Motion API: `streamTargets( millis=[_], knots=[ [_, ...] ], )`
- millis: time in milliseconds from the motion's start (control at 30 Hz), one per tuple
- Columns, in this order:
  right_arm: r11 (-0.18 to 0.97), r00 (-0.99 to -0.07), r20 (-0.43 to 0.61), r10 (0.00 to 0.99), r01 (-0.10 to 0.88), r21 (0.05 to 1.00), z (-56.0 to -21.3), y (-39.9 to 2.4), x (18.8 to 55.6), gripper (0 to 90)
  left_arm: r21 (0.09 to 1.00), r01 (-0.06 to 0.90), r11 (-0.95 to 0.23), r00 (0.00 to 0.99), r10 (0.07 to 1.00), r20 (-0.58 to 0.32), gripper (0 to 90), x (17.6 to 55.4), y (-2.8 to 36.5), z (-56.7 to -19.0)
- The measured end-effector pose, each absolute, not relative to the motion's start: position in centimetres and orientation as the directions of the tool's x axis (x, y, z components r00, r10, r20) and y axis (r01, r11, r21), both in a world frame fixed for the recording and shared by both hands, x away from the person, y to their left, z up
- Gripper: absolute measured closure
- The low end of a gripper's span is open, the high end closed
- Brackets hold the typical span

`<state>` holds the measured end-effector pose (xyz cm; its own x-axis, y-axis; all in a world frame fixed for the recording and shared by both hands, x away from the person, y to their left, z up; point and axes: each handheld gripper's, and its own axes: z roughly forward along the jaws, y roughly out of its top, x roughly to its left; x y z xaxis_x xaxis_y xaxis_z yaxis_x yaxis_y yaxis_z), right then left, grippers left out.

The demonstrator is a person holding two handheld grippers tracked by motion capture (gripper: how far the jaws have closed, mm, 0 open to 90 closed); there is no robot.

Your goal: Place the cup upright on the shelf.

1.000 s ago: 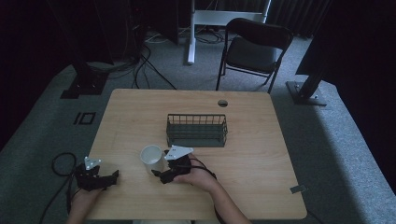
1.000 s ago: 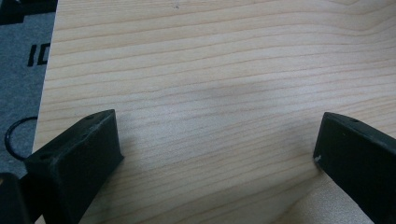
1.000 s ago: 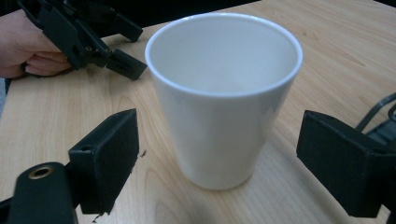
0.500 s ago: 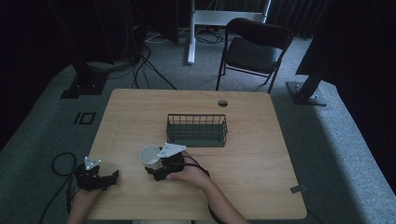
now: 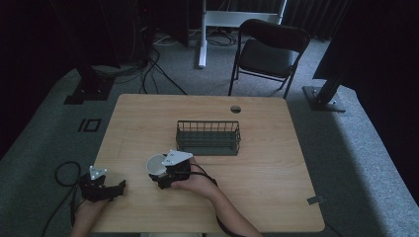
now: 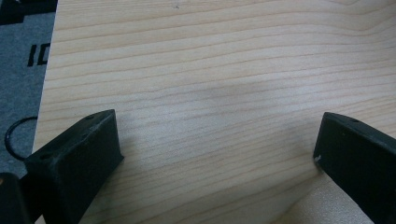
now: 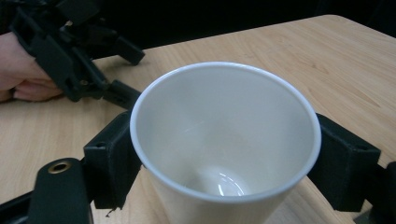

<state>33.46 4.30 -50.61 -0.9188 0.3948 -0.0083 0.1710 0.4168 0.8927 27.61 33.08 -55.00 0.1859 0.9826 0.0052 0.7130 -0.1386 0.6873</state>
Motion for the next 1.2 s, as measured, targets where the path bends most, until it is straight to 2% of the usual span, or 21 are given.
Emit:
streamTargets(
  millis=[167,400,567,1200],
  knots=[
    [0.429,-0.923,-0.018,0.385,0.161,0.889,-50.3,4.4,33.3,19.2,0.687,0.713,-0.139,0.187,0.982,0.006,0.8,27.6,33.1,-55.0],
    [0.402,-0.926,0.008,0.377,0.172,0.899,-48.6,3.9,33.9,19.3,0.687,0.713,-0.140,0.187,0.982,0.006,0.8,27.6,33.1,-55.0],
    [0.394,-0.927,-0.012,0.374,0.147,0.908,-47.1,3.7,34.0,19.2,0.687,0.713,-0.139,0.186,0.983,0.006,0.8,27.6,33.1,-55.0],
    [0.303,-0.872,-0.051,0.487,0.113,0.946,-41.1,1.0,35.8,19.3,0.687,0.714,-0.138,0.186,0.983,0.005,0.8,27.6,33.1,-55.0]
  ],
)
